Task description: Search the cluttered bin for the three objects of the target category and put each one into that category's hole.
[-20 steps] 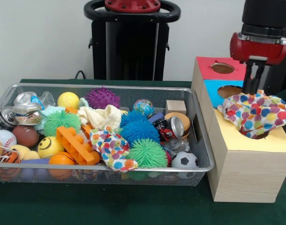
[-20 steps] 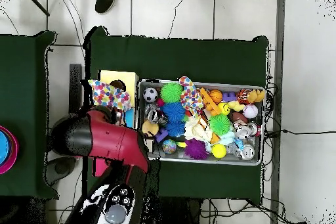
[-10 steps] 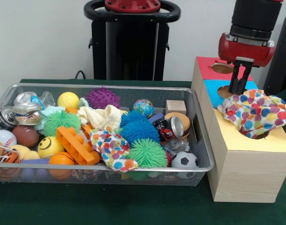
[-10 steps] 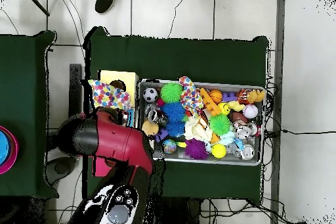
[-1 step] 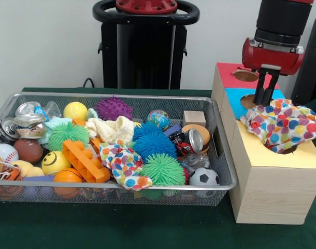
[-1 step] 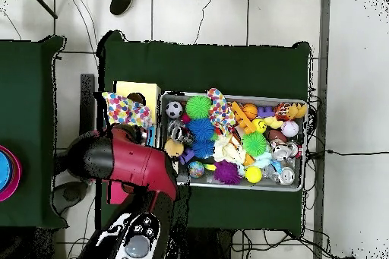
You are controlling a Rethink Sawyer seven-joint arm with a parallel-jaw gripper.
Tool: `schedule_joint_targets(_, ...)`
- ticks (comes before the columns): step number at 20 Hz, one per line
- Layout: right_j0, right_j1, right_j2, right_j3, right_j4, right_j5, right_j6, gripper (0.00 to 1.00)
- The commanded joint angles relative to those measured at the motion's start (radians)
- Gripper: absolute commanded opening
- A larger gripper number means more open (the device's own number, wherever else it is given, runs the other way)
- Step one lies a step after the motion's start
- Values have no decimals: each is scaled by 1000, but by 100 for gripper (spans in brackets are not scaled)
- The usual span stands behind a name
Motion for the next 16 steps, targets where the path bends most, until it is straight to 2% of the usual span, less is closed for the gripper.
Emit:
schedule_joint_targets(1, -52, 56, 135, 39, 53, 84, 245, 0)
schedule_joint_targets(10, -92, 64, 201, 86, 63, 0, 222, 0)
schedule_joint_targets(16, -111, 88, 233, 93, 66, 8, 224, 0)
